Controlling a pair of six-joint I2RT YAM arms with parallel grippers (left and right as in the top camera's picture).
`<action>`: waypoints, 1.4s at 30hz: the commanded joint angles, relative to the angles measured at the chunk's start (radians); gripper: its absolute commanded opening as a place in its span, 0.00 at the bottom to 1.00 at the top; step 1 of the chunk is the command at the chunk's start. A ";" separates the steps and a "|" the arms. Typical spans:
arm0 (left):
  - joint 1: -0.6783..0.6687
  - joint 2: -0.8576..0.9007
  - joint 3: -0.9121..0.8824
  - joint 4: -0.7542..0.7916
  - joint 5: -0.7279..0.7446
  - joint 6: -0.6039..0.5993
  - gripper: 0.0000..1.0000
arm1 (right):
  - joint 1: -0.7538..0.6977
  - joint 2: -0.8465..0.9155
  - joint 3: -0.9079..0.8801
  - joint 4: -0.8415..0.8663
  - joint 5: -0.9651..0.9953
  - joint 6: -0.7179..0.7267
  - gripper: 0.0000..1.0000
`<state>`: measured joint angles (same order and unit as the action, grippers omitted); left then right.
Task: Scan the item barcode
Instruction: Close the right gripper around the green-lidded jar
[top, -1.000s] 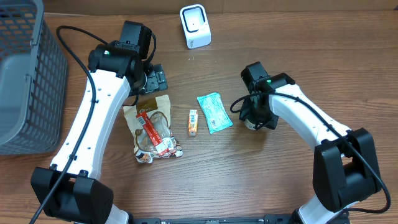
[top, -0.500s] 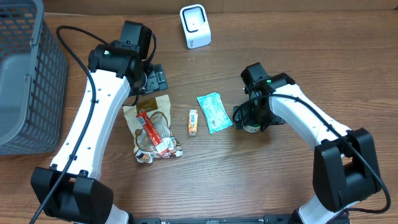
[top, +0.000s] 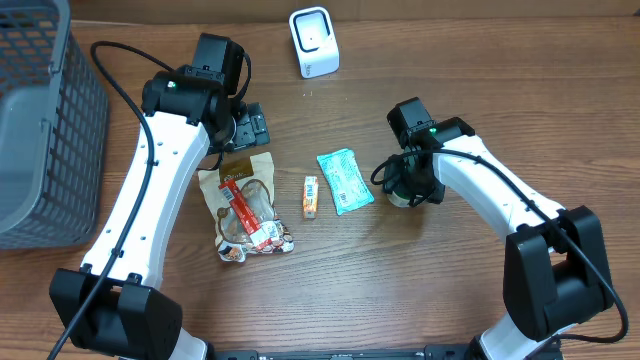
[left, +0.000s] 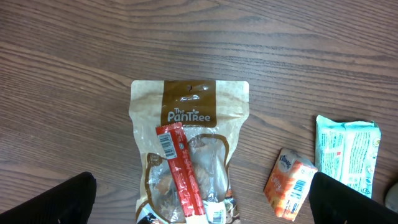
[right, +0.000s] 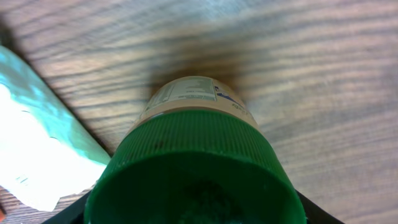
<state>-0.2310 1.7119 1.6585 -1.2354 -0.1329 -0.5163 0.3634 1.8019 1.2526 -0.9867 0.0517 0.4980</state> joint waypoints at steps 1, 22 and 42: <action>0.002 -0.018 0.016 -0.002 -0.012 0.015 1.00 | 0.000 -0.003 0.000 0.013 -0.001 -0.100 0.60; 0.002 -0.018 0.016 -0.002 -0.012 0.015 1.00 | 0.000 -0.003 0.000 0.069 0.066 -0.058 1.00; 0.002 -0.018 0.016 -0.002 -0.012 0.015 1.00 | 0.001 0.054 -0.005 0.090 0.059 -0.061 0.94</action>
<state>-0.2310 1.7119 1.6585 -1.2354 -0.1329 -0.5163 0.3634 1.8267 1.2526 -0.9016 0.1081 0.4339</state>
